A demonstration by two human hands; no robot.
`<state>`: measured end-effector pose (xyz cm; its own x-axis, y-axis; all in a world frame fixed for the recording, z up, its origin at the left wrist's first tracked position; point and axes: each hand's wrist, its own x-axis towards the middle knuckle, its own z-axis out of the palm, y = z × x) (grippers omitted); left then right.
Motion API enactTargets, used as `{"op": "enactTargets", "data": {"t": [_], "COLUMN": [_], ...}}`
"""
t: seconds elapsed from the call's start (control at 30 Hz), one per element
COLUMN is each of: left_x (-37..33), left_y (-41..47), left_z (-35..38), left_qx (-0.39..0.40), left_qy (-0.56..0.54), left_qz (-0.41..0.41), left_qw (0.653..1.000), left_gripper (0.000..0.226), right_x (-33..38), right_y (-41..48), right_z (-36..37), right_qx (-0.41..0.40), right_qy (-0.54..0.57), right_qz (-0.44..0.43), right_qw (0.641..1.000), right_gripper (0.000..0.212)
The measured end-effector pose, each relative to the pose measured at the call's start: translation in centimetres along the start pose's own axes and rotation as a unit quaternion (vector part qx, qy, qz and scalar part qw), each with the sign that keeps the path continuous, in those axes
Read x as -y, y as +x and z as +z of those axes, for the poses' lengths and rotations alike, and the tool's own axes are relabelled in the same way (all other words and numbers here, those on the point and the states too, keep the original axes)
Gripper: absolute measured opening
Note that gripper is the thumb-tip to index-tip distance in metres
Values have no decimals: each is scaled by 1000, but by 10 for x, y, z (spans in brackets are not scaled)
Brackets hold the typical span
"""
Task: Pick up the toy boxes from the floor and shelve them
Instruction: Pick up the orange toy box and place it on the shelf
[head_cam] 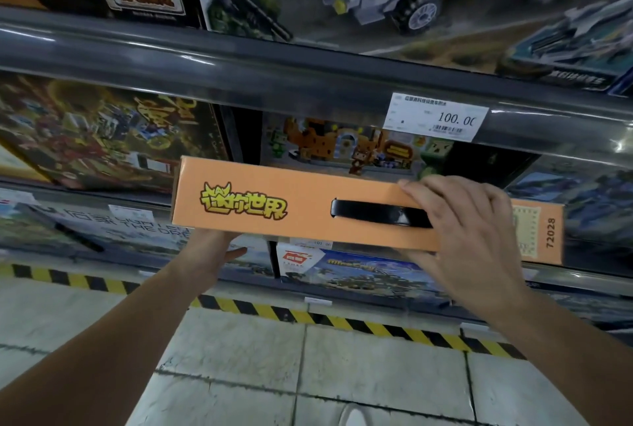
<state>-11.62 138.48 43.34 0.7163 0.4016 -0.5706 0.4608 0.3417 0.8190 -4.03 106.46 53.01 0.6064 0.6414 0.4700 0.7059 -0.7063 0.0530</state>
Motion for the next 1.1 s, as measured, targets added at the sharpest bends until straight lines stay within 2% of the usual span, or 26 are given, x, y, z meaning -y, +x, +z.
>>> {"op": "enactTargets", "data": {"t": [0.07, 0.13, 0.27, 0.4, 0.53, 0.63, 0.7, 0.8, 0.97, 1.1], "left_x": [-3, -5, -7, -9, -17, -22, -24, -27, -30, -36], "left_y": [1, 5, 19, 35, 48, 56, 61, 64, 70, 74], "left_z": [7, 13, 16, 17, 19, 22, 23, 24, 27, 35], "left_qx": [4, 14, 48, 24, 0, -8, -6, -8, -2, -17], "left_qy": [-1, -8, 38, 60, 72, 82, 90, 93, 88, 78], "left_qz": [0, -1, -8, -23, -29, -37, -39, -34, -20, -14], "left_qw": [1000, 1000, 998, 998, 997, 996, 995, 995, 996, 997], "left_gripper": [39, 32, 31, 32, 32, 30, 31, 33, 80, 85], "right_x": [-9, -11, -17, -21, -19, -13, -13, -23, -40, -46], "right_y": [1, 2, 11, 24, 28, 20, 15, 8, -2, -8], "right_z": [7, 9, 10, 14, 29, 46, 51, 52, 57, 67], "right_qx": [1, 7, 20, 21, -33, -140, -161, -127, -37, -2], "right_qy": [-22, -26, -25, -36, -70, -86, -75, -68, -37, -12], "right_qz": [-5, -5, -10, -23, -5, -5, -6, 25, 94, 122], "right_qw": [1000, 1000, 999, 999, 997, 986, 984, 989, 994, 992], "right_gripper": [82, 79, 73, 81, 75, 53, 50, 54, 61, 60]}}
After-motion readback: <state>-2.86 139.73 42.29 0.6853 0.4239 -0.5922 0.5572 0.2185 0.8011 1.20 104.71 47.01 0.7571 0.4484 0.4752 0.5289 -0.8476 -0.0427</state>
